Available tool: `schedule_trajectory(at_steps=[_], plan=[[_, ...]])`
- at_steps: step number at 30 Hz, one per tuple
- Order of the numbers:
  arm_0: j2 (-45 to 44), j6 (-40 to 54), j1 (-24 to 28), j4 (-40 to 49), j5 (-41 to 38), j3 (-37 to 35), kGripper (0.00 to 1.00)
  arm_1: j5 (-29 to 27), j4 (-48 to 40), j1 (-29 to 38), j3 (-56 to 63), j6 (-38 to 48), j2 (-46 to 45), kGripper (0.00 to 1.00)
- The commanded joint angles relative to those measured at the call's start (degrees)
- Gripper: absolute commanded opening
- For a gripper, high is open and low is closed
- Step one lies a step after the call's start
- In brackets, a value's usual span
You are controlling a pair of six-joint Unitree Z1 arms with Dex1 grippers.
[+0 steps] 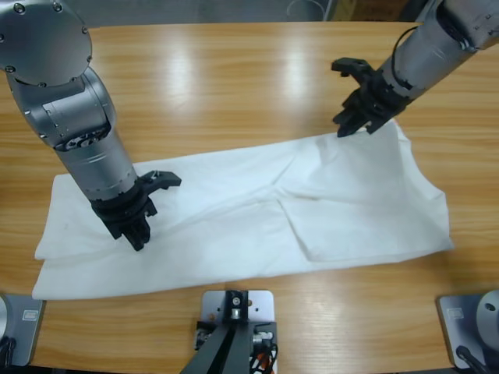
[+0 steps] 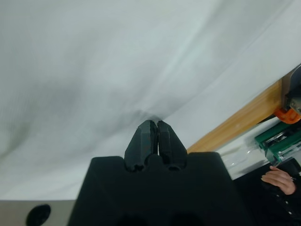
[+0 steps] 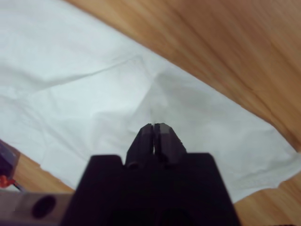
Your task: Fold clothes
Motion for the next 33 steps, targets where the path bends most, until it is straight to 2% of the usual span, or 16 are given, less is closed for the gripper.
schedule_trajectory(at_steps=[1,6,10,12,13,14,18,19,20,21,22,24,28,31,33], plan=[[1.42,-0.60,-0.38,-1.28,-0.86,2.53,0.000,-5.33,2.79,1.80,-1.56,-1.12,6.96,0.000],[1.21,-0.60,-0.38,-1.39,-0.86,2.62,0.000,-15.87,3.95,1.54,-1.86,0.45,5.47,0.000],[1.17,-0.86,-0.38,-1.39,-1.00,2.38,0.000,-21.09,3.35,1.28,-1.73,2.70,4.52,0.022],[0.82,-1.06,-0.38,-1.39,-1.04,2.52,0.000,-22.41,2.32,1.28,-1.26,5.88,2.64,0.720],[0.77,-1.13,-0.38,-1.39,-1.04,2.60,0.000,-21.02,2.12,1.47,-1.10,6.49,0.81,0.917],[0.80,-1.13,-0.40,-1.46,-1.04,2.69,0.000,-18.95,2.23,1.93,-1.29,7.65,-1.05,0.994],[1.10,-1.27,-1.00,-2.51,-0.98,2.62,0.000,-17.21,4.37,3.90,-1.86,18.96,-5.64,0.995],[0.89,-1.64,-1.00,-2.69,-0.95,2.48,0.000,-16.63,4.50,5.43,-1.77,22.42,-5.73,0.945],[0.63,-1.92,-1.00,-2.70,-0.95,2.30,0.000,-16.61,4.69,7.32,-1.87,27.13,-5.38,0.822],[0.51,-2.20,-1.00,-2.67,-0.97,2.20,0.000,-16.47,4.46,9.15,-1.94,32.14,-4.88,0.743],[0.52,-2.48,-1.00,-2.62,-1.00,2.20,0.000,-16.52,3.74,10.89,-2.07,37.11,-4.04,0.720],[0.63,-3.19,-1.00,-2.63,-1.04,2.27,0.000,-16.49,2.88,13.41,-3.84,46.43,-0.12,0.720],[-1.06,-5.07,-1.00,-2.70,-0.18,1.95,0.000,-16.35,6.84,16.59,-8.96,57.24,8.28,0.720],[-1.32,-5.70,-1.00,-2.62,-0.14,1.11,0.000,-17.39,9.79,18.24,-13.04,60.84,12.52,0.716],[-1.25,-5.79,-1.00,-2.62,-0.30,0.90,0.000,-18.95,11.37,18.42,-14.71,61.27,14.47,0.675]])
